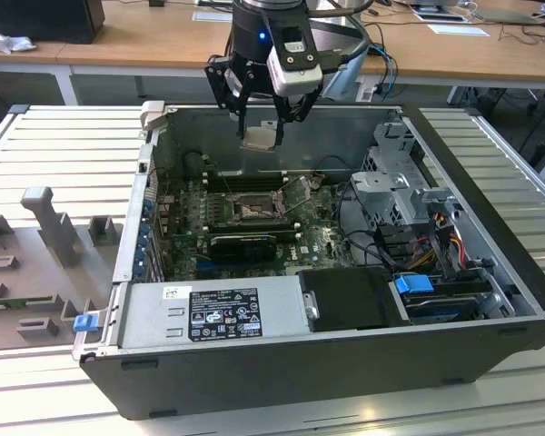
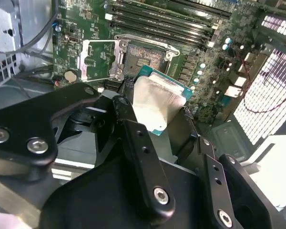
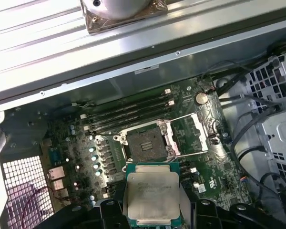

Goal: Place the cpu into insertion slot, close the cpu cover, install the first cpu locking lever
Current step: 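Place the cpu into insertion slot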

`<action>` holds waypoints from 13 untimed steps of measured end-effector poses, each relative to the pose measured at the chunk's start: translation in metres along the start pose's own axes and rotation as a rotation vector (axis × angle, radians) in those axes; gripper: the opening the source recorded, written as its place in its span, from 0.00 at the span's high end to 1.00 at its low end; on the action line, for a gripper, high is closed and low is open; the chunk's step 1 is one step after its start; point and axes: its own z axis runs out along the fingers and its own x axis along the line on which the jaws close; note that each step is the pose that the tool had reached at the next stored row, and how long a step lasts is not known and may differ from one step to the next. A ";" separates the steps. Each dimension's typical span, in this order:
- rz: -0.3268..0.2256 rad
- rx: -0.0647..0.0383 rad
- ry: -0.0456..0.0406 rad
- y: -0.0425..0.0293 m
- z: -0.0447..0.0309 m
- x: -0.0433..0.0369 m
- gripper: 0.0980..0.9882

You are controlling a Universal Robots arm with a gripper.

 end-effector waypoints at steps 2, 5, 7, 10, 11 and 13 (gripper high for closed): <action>0.040 -0.001 -0.0035 -0.0001 0.0002 0.0000 0.52; 0.111 -0.002 -0.0097 -0.0001 0.0009 0.0000 0.52; 0.143 -0.003 -0.0126 -0.0001 0.0013 0.0000 0.52; 0.199 -0.004 -0.0174 -0.0002 0.0018 0.0000 0.52; 0.209 -0.005 -0.0183 -0.0002 0.0020 -0.0001 0.52; 0.234 -0.005 -0.0205 -0.0002 0.0022 -0.0001 0.52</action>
